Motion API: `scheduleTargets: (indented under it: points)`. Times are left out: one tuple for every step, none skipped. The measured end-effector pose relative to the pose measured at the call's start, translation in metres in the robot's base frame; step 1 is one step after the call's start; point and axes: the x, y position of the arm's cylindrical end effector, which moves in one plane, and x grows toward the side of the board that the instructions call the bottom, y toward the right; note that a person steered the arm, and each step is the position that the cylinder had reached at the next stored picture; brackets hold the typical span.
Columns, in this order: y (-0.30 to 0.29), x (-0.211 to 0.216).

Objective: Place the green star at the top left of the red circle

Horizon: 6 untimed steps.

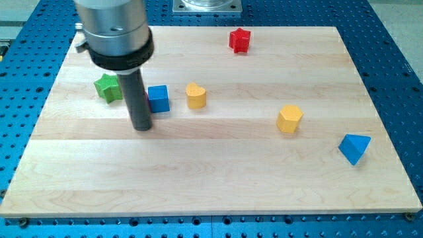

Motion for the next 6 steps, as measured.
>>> scheduleTargets:
  points:
    - [-0.013, -0.015]
    - [-0.033, -0.017]
    - [-0.093, -0.029]
    - [-0.052, -0.061]
    - [-0.053, -0.080]
    - [-0.068, 0.020]
